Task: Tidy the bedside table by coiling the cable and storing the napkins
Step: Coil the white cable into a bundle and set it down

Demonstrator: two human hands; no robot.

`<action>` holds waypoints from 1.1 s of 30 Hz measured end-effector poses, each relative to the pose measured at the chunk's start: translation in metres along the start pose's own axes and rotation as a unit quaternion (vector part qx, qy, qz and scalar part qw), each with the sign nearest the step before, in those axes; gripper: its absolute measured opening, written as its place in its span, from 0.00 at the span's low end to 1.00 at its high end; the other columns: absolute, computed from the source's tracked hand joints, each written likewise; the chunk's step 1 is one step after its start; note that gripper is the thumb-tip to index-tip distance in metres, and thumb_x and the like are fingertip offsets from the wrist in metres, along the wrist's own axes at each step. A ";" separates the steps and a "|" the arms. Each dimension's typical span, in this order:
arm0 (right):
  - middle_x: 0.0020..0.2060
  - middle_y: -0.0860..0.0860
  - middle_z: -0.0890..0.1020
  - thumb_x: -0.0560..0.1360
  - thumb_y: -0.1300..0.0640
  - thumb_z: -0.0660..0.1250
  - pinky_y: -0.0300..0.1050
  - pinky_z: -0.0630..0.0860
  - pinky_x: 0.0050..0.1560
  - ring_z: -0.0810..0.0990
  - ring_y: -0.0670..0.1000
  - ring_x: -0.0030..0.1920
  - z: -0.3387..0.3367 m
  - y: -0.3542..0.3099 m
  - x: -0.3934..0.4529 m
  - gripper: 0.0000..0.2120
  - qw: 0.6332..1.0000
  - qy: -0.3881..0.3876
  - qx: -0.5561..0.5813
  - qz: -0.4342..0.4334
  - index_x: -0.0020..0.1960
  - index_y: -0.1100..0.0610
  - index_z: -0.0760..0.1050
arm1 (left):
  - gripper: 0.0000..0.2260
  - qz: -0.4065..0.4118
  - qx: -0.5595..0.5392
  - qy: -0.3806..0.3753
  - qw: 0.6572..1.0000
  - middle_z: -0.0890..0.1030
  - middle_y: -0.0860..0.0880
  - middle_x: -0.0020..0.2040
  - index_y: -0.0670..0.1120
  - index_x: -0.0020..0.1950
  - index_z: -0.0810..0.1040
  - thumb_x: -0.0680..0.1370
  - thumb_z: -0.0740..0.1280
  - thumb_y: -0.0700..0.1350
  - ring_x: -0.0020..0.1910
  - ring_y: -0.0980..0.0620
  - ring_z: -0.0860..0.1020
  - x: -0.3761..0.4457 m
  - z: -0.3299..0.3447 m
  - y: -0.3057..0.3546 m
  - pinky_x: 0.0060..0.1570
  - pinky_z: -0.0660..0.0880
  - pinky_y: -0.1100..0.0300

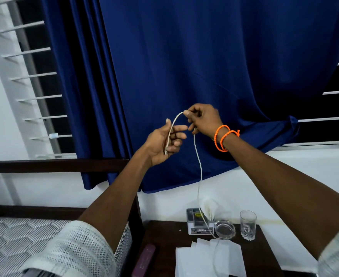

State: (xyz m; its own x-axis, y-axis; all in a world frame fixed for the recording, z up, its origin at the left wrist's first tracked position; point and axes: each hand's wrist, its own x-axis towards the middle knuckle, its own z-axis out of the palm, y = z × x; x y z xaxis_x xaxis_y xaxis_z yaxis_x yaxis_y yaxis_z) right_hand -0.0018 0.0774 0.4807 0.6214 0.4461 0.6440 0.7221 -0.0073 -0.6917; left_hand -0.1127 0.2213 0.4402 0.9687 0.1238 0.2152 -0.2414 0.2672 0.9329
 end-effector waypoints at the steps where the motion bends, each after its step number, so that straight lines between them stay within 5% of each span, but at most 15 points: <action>1: 0.39 0.59 0.84 0.80 0.53 0.68 0.52 0.85 0.34 0.86 0.55 0.34 0.000 0.001 0.001 0.10 1.000 -0.003 -0.001 0.000 0.48 0.61 0.80 | 0.25 -0.007 -0.013 -0.019 1.000 0.82 0.45 0.42 0.41 0.54 0.85 0.84 0.56 0.58 0.31 0.55 0.74 0.000 0.001 0.001 0.22 0.67 0.66; 7: 0.32 0.53 0.81 0.78 0.59 0.67 0.41 0.77 0.25 0.80 0.50 0.29 0.008 0.006 0.004 0.07 0.999 -0.025 -0.041 0.025 0.43 0.57 0.82 | 0.12 0.055 -0.048 -0.088 0.993 0.83 0.45 0.50 0.40 0.64 0.79 0.84 0.61 0.41 0.44 0.52 0.81 0.001 0.016 0.009 0.42 0.79 0.61; 12: 0.37 0.61 0.82 0.75 0.64 0.65 0.54 0.78 0.37 0.79 0.59 0.36 0.018 0.003 0.006 0.06 0.990 -0.082 -0.102 0.042 0.42 0.64 0.79 | 0.18 0.147 -0.064 -0.088 0.983 0.78 0.39 0.69 0.37 0.72 0.70 0.82 0.58 0.29 0.67 0.43 0.78 0.010 0.030 0.024 0.64 0.78 0.55; 14: 0.35 0.58 0.82 0.76 0.64 0.67 0.50 0.75 0.36 0.79 0.52 0.35 0.020 -0.001 0.002 0.06 0.991 -0.122 -0.038 0.028 0.41 0.63 0.80 | 0.21 0.179 -0.050 -0.038 0.982 0.75 0.39 0.72 0.36 0.75 0.67 0.82 0.59 0.29 0.70 0.43 0.76 0.014 0.028 0.032 0.68 0.75 0.53; 16: 0.34 0.53 0.80 0.79 0.64 0.67 0.43 0.74 0.38 0.77 0.47 0.34 0.019 -0.006 -0.001 0.06 0.984 -0.175 0.009 0.011 0.44 0.61 0.79 | 0.24 0.200 -0.003 0.012 0.980 0.71 0.39 0.75 0.37 0.78 0.64 0.81 0.61 0.29 0.73 0.43 0.73 0.016 0.021 0.038 0.70 0.73 0.53; 20: 0.33 0.55 0.75 0.81 0.59 0.66 0.52 0.83 0.42 0.78 0.51 0.32 0.011 -0.014 0.000 0.10 0.958 -0.275 0.047 0.063 0.53 0.67 0.76 | 0.30 0.212 0.145 0.094 0.962 0.64 0.41 0.79 0.39 0.81 0.55 0.81 0.63 0.29 0.77 0.46 0.66 0.017 0.006 0.046 0.74 0.69 0.54; 24: 0.28 0.52 0.73 0.80 0.62 0.67 0.48 0.83 0.33 0.74 0.49 0.25 -0.001 -0.022 0.004 0.07 0.943 -0.326 -0.035 0.061 0.54 0.66 0.77 | 0.32 0.194 0.280 0.117 0.933 0.60 0.43 0.81 0.41 0.82 0.51 0.82 0.62 0.31 0.79 0.48 0.62 0.015 -0.014 0.050 0.72 0.68 0.59; 28: 0.25 0.52 0.78 0.78 0.62 0.68 0.45 0.80 0.33 0.77 0.50 0.24 -0.016 -0.036 0.013 0.05 0.923 -0.336 -0.186 -0.031 0.52 0.63 0.80 | 0.22 0.149 0.416 0.082 0.893 0.56 0.47 0.83 0.43 0.75 0.67 0.82 0.64 0.33 0.80 0.50 0.61 0.012 -0.027 0.047 0.63 0.72 0.68; 31: 0.30 0.48 0.81 0.77 0.62 0.69 0.41 0.80 0.36 0.80 0.47 0.27 -0.027 -0.050 0.022 0.07 0.896 -0.329 -0.281 -0.105 0.53 0.58 0.82 | 0.23 0.113 0.458 0.069 0.879 0.63 0.49 0.80 0.41 0.76 0.66 0.81 0.65 0.33 0.75 0.51 0.68 0.010 -0.034 0.041 0.64 0.76 0.57; 33: 0.35 0.48 0.83 0.77 0.62 0.69 0.37 0.77 0.37 0.79 0.44 0.29 -0.034 -0.058 0.028 0.08 0.885 -0.315 -0.310 -0.146 0.54 0.55 0.83 | 0.13 0.092 0.470 0.047 0.877 0.72 0.49 0.70 0.44 0.65 0.74 0.81 0.66 0.35 0.66 0.54 0.74 0.009 -0.036 0.036 0.62 0.75 0.55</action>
State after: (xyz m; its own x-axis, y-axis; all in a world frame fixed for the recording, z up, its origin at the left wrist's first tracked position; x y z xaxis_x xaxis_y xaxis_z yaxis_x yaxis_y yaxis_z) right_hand -0.0159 0.0601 0.5503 0.2293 0.9187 0.3215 0.9733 -0.2124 -0.0873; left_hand -0.1151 0.2666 0.4656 0.8983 0.1729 0.4039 -0.1958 -0.6655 0.7203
